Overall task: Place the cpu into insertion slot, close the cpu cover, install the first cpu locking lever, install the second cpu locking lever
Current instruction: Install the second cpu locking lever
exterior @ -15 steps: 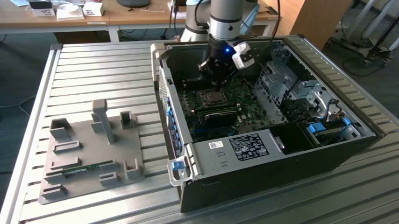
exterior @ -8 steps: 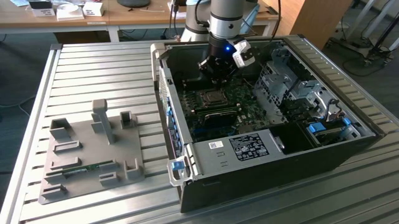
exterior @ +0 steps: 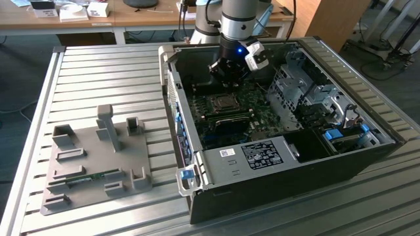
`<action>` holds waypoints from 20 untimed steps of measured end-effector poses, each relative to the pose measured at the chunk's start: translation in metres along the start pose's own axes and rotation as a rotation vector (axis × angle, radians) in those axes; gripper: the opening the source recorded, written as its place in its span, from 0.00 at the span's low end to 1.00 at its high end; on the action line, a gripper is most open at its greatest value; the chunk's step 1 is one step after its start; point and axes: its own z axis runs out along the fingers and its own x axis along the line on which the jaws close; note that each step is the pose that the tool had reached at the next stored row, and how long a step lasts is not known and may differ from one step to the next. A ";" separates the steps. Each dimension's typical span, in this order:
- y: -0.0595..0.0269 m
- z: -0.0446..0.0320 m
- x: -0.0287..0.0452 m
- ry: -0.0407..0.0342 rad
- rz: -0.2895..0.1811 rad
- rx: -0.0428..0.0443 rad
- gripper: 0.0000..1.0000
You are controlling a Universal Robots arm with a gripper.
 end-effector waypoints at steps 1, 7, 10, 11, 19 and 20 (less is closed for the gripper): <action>-0.0004 0.0000 0.0000 0.0000 0.000 0.0000 0.11; -0.0065 0.0003 -0.0006 0.0008 0.000 -0.0002 0.11; -0.0115 0.0004 -0.0010 0.0011 0.000 0.0000 0.11; -0.0131 0.0004 -0.0011 0.0012 0.000 0.0000 0.11; -0.0267 0.0008 -0.0020 0.0019 0.000 -0.0001 0.11; -0.0284 0.0008 -0.0021 0.0021 0.000 0.0000 0.11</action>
